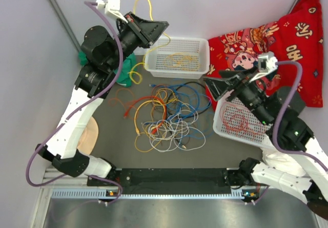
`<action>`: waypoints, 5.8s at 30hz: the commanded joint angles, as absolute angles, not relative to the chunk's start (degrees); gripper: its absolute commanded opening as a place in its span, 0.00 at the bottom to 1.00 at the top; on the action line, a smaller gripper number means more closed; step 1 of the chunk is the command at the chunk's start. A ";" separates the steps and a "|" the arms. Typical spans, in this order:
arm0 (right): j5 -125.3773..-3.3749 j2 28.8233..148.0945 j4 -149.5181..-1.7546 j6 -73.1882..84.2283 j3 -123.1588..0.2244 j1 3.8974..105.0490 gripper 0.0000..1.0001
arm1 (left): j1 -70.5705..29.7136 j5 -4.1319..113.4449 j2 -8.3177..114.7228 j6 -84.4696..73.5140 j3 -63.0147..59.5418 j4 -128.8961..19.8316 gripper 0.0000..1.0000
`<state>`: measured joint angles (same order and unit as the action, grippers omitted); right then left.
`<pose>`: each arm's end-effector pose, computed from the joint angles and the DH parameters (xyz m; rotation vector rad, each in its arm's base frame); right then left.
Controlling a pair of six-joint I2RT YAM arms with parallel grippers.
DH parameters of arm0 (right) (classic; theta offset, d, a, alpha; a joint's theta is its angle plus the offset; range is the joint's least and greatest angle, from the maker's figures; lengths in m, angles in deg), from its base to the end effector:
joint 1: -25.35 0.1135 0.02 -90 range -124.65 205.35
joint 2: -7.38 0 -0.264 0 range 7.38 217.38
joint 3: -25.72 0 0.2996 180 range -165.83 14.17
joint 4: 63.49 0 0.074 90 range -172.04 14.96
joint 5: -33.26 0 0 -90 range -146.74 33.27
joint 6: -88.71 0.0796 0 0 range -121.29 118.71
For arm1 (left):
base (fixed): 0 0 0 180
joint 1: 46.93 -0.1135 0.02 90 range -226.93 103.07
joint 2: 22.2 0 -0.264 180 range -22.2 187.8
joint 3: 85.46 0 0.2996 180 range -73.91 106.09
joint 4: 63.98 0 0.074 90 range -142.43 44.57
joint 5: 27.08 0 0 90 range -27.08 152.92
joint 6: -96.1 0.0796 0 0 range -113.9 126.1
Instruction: Untangle the cables
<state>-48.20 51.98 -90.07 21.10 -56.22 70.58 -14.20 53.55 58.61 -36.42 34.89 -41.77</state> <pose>0.1635 0.1480 0.5091 -0.1574 1.4335 0.8763 0.2912 -0.2026 0.6103 0.0351 1.3734 -1.2220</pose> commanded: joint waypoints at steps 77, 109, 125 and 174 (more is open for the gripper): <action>-31.25 53.35 -98.33 25.33 -38.75 69.64 0.85 | -23.99 55.88 88.27 -19.22 37.62 -45.60 0.99; -33.97 59.94 -94.03 23.23 -39.80 69.64 0.85 | -33.74 24.86 112.00 -70.17 56.61 -51.38 0.99; -36.34 61.78 -92.53 24.81 -40.41 69.73 0.85 | -30.06 44.17 111.06 -34.70 66.73 -12.79 0.99; -38.01 45.96 -106.59 37.02 -27.14 70.34 0.81 | -10.89 83.74 46.42 -19.56 -27.33 -33.61 0.99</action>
<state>-37.49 46.99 -106.05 34.78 -27.31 70.16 -10.44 77.75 44.65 -20.57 -27.69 -26.01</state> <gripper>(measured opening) 0.813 0.990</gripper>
